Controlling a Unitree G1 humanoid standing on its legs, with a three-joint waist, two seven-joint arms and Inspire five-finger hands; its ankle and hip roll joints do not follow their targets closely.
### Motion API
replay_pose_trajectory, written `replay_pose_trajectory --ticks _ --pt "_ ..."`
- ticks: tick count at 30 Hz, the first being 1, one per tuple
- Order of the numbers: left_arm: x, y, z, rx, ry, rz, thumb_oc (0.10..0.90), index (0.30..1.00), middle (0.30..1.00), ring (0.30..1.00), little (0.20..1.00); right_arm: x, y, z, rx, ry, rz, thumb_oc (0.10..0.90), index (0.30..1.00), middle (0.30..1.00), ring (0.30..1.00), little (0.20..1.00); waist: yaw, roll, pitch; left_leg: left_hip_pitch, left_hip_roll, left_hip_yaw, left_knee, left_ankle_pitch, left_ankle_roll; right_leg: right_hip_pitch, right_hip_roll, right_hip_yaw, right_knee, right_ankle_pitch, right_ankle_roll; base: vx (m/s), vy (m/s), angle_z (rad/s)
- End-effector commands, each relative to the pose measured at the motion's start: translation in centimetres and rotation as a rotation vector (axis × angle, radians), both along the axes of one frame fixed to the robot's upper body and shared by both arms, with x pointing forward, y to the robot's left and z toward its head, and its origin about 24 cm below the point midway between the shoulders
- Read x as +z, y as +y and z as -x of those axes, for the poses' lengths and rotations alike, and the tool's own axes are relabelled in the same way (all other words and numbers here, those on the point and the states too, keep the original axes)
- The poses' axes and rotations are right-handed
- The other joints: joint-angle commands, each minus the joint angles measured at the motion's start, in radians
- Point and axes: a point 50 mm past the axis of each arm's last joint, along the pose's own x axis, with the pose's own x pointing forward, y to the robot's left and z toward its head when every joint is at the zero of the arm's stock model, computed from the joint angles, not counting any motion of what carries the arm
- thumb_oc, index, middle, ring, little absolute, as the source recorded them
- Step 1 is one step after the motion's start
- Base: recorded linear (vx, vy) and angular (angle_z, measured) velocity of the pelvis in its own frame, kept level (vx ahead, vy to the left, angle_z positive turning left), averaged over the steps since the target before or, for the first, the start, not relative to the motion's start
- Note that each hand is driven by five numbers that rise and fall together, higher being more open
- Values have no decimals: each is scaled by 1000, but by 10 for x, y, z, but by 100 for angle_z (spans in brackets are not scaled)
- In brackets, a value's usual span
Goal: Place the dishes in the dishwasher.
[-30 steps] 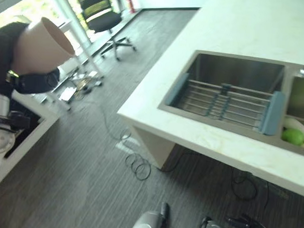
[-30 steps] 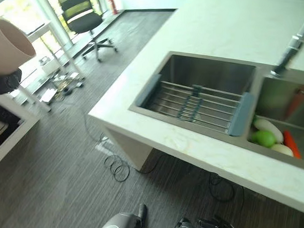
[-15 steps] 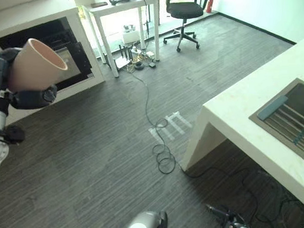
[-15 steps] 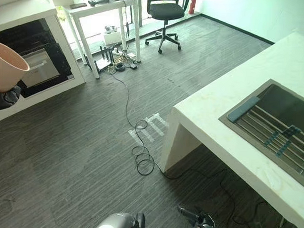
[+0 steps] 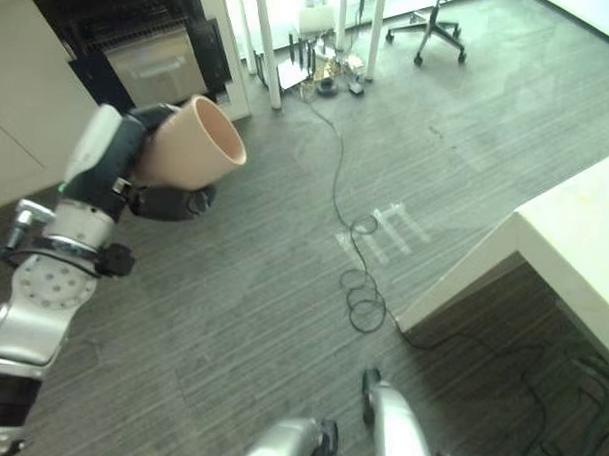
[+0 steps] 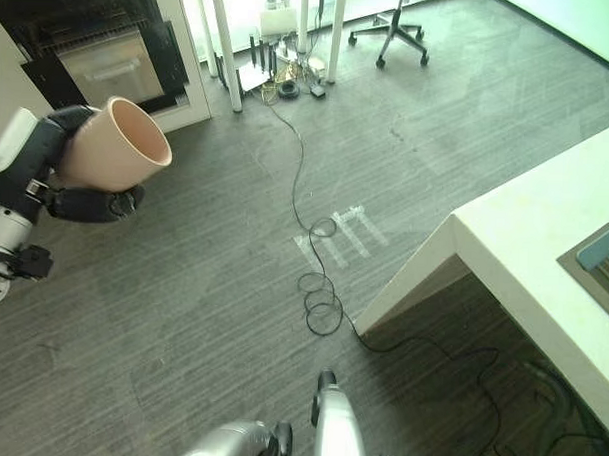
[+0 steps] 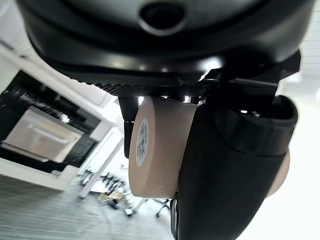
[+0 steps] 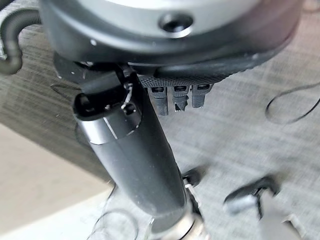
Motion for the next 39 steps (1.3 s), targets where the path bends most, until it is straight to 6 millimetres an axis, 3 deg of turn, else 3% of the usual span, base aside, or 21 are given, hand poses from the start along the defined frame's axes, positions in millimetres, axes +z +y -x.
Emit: replay_pose_trajectory --ticks 1,3,4,5,6,7,8,9,11,12,13,17,24,25,26,30,32,34,35,36,39 --pt "67 -10 14 -28 -370 -21 400 300 300 300 300 10 -18 -14 -46 -79 38 800 900 900 900 900 -20 40 -95 62 67 -87 -96 0 -106 204 48 -15 -200 14 48 402 11 11" --pt "61 -13 12 -28 -369 -8 400 300 300 300 300 11 -20 -14 -41 -80 44 800 900 900 900 900 -29 46 -104 100 79 -87 -96 24 -130 232 48 -16 -200 -10 27 317 42 39" --pt "56 -17 12 -37 -368 5 400 300 300 300 300 13 -21 -15 -5 -85 62 800 900 900 900 900 -30 43 -106 115 105 -61 -26 164 -183 260 38 -16 -200 -32 9 360 32 47" --pt "54 -18 12 -40 -367 13 400 300 300 300 300 14 -22 -16 25 -91 76 800 900 900 900 900 -32 39 -98 80 107 -49 87 220 -214 278 29 -13 -200 -42 -1 367 12 25" --pt "52 -18 14 -38 -365 22 400 300 300 300 300 16 -24 -20 63 -109 98 800 900 900 900 900 -30 36 -87 -6 99 -31 273 269 -246 302 21 -4 -200 -51 -15 239 -10 34" --pt "51 -17 15 -40 -363 28 400 300 300 300 300 18 -25 -22 75 -121 107 800 900 900 900 900 -26 30 -78 -85 92 -11 405 281 -260 316 17 7 -200 -55 -24 301 -3 35" --pt "52 -16 16 -51 -357 31 400 300 300 300 300 20 -28 -23 57 -144 107 800 900 900 900 900 -16 26 -71 -179 96 9 471 255 -255 333 17 19 -200 -63 -28 251 3 45" --pt "53 -15 17 -53 -356 30 400 300 300 300 300 20 -30 -23 44 -151 100 800 900 900 900 900 -10 26 -71 -210 105 18 474 235 -249 338 19 23 -200 -67 -27 347 70 25" --pt "54 -10 17 -37 -357 30 400 300 300 300 300 22 -30 -27 65 -156 85 800 900 900 900 900 6 24 -69 -229 140 41 293 208 -224 355 18 19 -200 -87 -20 402 219 -30" --pt "52 -5 19 -3 -362 44 400 300 300 300 300 22 -27 -33 129 -134 101 800 900 900 900 900 31 30 -63 -216 155 29 56 279 -244 391 28 27 -200 -128 -17 634 472 -89" --pt "45 -4 20 24 -361 51 400 300 300 300 300 21 -26 -34 124 -107 99 800 900 900 900 900 59 33 -51 -241 166 -6 -95 341 -270 429 38 54 -200 -160 -15 639 503 -113" --pt "29 -8 19 33 -359 44 400 300 300 300 300 15 -26 -20 110 -21 95 800 900 900 900 900 78 36 -38 -336 207 1 -96 357 -298 481 31 55 -200 -182 -17 373 335 -103" --pt "14 -16 17 2 -335 32 400 300 300 300 300 5 -14 2 54 11 60 800 900 900 900 900 47 76 -107 -189 171 -75 -96 221 -247 528 -17 39 -200 -190 24 331 386 -9" --pt "18 -19 16 -14 -338 27 400 300 300 300 300 4 -8 1 52 -17 53 800 900 900 900 900 28 91 -114 -156 169 -88 -96 192 -224 538 -13 29 -194 -125 33 300 347 2" --pt "22 -21 15 -21 -339 22 400 300 300 300 300 2 -3 1 41 -46 37 800 900 900 900 900 8 107 -109 -122 164 -98 -96 165 -197 497 -8 16 -79 -71 46 236 312 23" --pt "30 -19 11 -13 -337 12 400 300 300 300 300 3 10 -10 102 -121 37 800 900 900 900 900 -14 115 -102 -65 142 -81 -96 121 -144 340 -37 -46 171 24 64 134 169 46" --pt "33 -15 10 -4 -341 9 400 300 300 300 300 5 12 -14 140 -132 47 800 900 900 900 900 -22 108 -100 -53 133 -79 -96 107 -132 307 -24 -50 141 23 60 195 19 -12" --pt "39 -12 8 7 -350 -7 400 300 300 300 300 6 10 -17 148 -135 46 800 900 900 900 900 -35 93 -95 -24 116 -89 -96 78 -119 286 -8 -62 -8 40 58 348 -136 -9" --pt "43 -12 8 16 -350 -18 400 300 300 300 300 7 6 -18 138 -129 40 800 900 900 900 900 -42 78 -91 8 100 -100 -96 41 -111 265 -22 -77 -156 62 64 407 -204 5" --pt "44 -12 7 22 -349 -22 400 300 300 300 300 7 4 -18 129 -126 36 800 900 900 900 900 -45 69 -85 30 91 -108 -96 19 -111 246 -38 -80 -200 74 72 449 -239 0" --pt "47 -12 4 33 -348 -26 400 300 300 300 300 7 -1 -17 100 -109 26 800 900 900 900 900 -55 38 -80 75 55 -143 -96 -33 -109 140 -89 -14 -200 114 117 414 -213 -6"
